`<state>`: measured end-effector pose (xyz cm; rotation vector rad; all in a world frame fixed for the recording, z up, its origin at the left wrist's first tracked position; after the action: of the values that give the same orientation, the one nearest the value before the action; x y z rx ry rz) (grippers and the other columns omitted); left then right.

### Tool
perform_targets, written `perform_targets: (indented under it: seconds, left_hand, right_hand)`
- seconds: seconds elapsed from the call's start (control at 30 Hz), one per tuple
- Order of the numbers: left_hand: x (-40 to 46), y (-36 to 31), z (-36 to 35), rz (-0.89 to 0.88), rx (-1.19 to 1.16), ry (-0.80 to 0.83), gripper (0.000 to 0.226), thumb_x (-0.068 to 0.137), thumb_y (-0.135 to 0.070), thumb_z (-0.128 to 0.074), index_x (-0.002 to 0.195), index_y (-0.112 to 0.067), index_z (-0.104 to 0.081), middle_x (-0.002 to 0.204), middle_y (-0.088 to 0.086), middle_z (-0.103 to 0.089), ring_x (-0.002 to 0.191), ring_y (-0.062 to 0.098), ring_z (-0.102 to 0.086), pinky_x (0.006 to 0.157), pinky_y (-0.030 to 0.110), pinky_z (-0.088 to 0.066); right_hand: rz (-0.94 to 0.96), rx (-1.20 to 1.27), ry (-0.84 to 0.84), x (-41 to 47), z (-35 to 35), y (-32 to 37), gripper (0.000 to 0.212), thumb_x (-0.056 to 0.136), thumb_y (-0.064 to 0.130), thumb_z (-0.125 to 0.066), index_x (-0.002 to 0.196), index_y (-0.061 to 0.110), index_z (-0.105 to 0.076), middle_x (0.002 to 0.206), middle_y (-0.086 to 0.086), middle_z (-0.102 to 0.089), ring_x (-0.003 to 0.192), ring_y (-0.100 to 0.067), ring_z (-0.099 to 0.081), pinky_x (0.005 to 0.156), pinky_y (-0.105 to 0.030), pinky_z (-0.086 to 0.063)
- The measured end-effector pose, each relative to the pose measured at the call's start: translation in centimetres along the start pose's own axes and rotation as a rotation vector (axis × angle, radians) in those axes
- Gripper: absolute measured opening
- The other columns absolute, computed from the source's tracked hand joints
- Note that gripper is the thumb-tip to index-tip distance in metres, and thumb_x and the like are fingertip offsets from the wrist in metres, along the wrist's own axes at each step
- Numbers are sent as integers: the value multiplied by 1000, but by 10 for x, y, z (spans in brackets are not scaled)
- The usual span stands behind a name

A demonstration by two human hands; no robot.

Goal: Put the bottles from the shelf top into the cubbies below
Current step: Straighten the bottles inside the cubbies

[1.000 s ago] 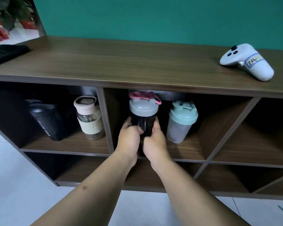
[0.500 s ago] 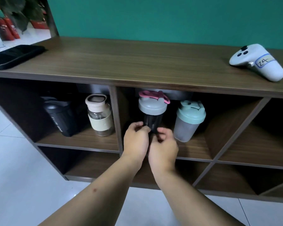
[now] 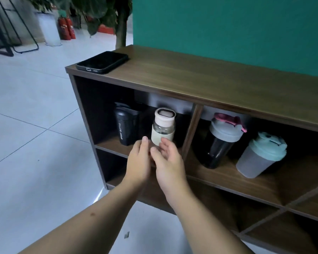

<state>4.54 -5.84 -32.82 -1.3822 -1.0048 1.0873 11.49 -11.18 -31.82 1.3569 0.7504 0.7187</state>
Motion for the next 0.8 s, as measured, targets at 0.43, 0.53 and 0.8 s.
perform_targets:
  seconds: [0.43, 0.53, 0.8]
  left_hand:
    - [68, 13, -23, 233, -402, 149, 72, 99, -72, -25, 150, -26, -47, 117, -14, -70, 99, -4, -62, 103, 31, -42]
    - [76, 12, -19, 244, -387, 174, 78, 99, -71, -22, 156, -22, -43, 119, -14, -64, 104, 3, -59, 99, 30, -38]
    - [74, 14, -18, 219, -393, 247, 69, 101, -69, -18, 116, -30, -73, 118, 0, -80, 111, 11, -73, 103, 34, -49]
  right_hand:
    - [-227, -171, -161, 57, -25, -13, 103, 80, 13, -64, 157, 50, -5, 155, 7, -48, 133, -17, -54, 106, -38, -49]
    - [-222, -151, -117, 61, -22, -16, 100, 83, 3, -58, 157, 51, -11, 140, 13, -59, 95, 1, -62, 58, -8, -49]
    - [-185, -179, -144, 62, -29, -16, 101, 82, 9, -62, 154, 57, -12, 142, 16, -60, 117, -12, -62, 88, -27, -48]
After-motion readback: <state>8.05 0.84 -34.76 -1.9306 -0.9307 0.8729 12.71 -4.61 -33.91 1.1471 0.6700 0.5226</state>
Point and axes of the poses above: each hand's wrist, its own x-axis towards the middle knuckle, its own z-axis out of the back of the hand, y = z × x, the point moved 1 cm from there along x, towards the middle knuckle
